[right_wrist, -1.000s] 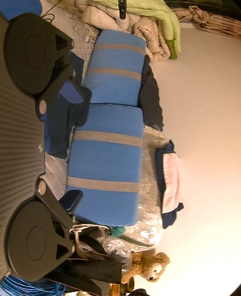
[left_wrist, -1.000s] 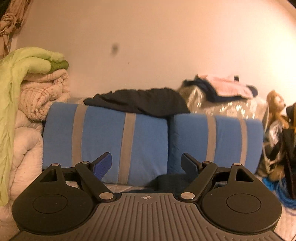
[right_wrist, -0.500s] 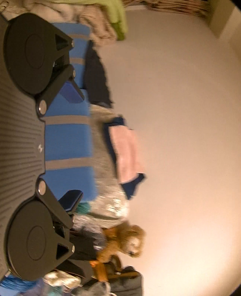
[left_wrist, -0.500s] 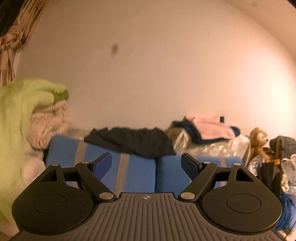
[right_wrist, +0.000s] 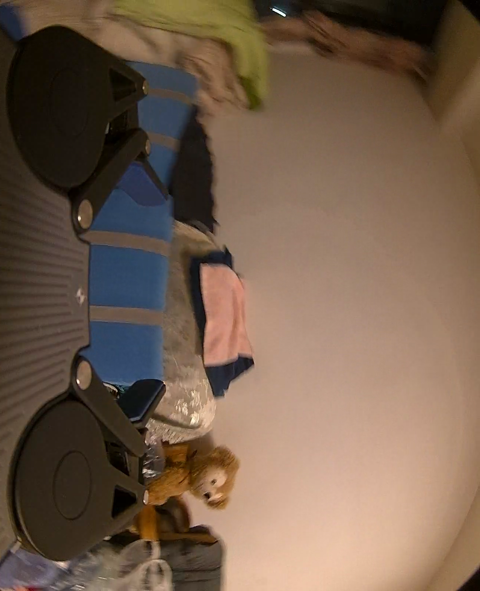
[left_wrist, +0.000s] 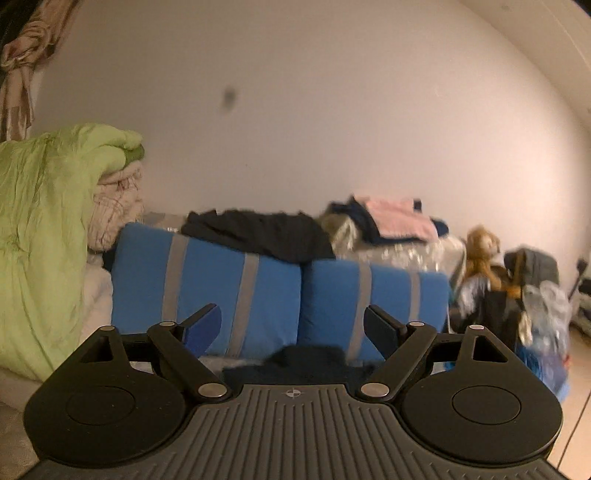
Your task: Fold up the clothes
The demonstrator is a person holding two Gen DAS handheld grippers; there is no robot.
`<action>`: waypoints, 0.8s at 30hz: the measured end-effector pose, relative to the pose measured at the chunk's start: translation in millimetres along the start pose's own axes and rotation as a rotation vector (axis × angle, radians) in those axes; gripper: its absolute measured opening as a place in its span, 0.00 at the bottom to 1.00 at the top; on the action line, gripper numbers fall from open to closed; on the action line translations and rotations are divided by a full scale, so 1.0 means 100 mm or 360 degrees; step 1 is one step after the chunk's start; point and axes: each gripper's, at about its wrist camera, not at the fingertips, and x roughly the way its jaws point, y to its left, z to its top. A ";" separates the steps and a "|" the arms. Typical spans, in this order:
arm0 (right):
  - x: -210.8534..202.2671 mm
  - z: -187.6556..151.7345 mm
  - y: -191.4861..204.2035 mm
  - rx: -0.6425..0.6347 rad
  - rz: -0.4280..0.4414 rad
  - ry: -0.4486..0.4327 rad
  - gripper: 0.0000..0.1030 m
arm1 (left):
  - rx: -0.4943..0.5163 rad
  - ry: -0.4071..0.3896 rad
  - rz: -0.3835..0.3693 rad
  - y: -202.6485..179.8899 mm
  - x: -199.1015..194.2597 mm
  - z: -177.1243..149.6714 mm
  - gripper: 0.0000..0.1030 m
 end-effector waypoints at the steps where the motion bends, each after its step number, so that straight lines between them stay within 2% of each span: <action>1: -0.03 -0.06 0.06 -0.0041 0.0033 0.0016 1.00 | 0.0017 0.0009 0.0007 0.00 0.00 -0.09 0.83; 5: -0.10 -0.43 0.26 -0.0088 0.0152 0.0024 1.00 | 0.0054 0.0081 -0.0002 0.01 0.10 -0.55 0.83; 8: -0.06 -0.80 0.39 -0.0107 0.0244 0.0068 1.00 | 0.0004 0.0125 -0.0042 0.07 0.23 -0.90 0.83; 13: 0.24 -1.50 0.61 -0.0163 0.0247 0.0287 1.00 | -0.0021 0.0104 -0.0100 0.10 0.36 -1.35 0.83; 16: 0.38 -1.82 0.67 -0.0116 0.0259 0.0380 1.00 | -0.0011 0.0178 -0.0120 0.09 0.50 -1.60 0.83; 20: 0.48 -2.09 0.69 -0.0038 0.0273 0.0436 1.00 | -0.0019 0.0316 -0.0111 0.07 0.64 -1.92 0.83; 24: 0.49 -2.24 0.71 -0.0006 0.0279 0.0458 1.00 | -0.0158 0.0390 -0.0140 0.19 0.67 -2.13 0.83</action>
